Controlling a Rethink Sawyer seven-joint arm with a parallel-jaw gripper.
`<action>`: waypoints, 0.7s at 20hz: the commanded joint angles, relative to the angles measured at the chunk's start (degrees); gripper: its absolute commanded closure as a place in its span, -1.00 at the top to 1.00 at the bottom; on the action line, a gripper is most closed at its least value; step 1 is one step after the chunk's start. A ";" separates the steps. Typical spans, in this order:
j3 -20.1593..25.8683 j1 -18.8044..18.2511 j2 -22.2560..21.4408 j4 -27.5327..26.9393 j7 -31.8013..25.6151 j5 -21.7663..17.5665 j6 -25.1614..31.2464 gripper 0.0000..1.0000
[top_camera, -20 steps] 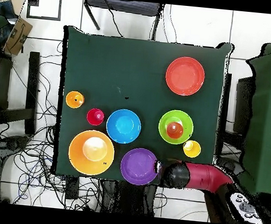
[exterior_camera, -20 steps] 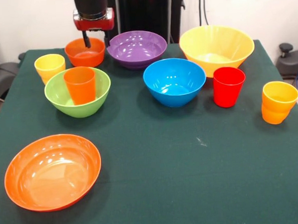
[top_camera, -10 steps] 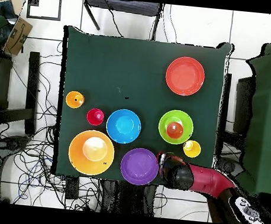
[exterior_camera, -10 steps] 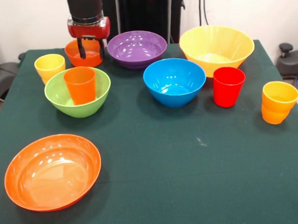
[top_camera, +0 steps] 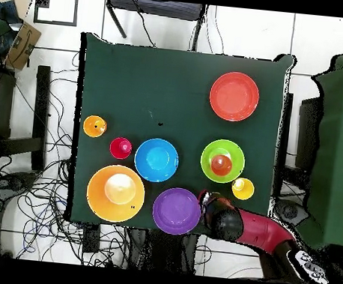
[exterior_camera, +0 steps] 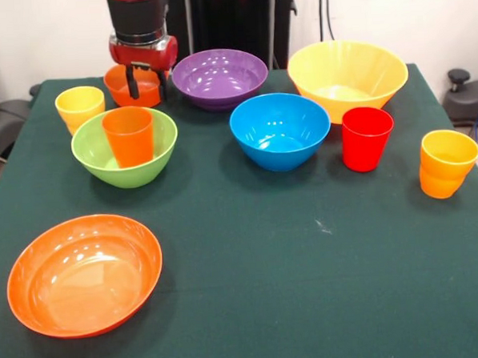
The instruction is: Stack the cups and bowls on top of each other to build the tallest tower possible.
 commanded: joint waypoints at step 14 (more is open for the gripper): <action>-10.72 10.49 5.69 -5.19 11.98 10.45 3.98 1.00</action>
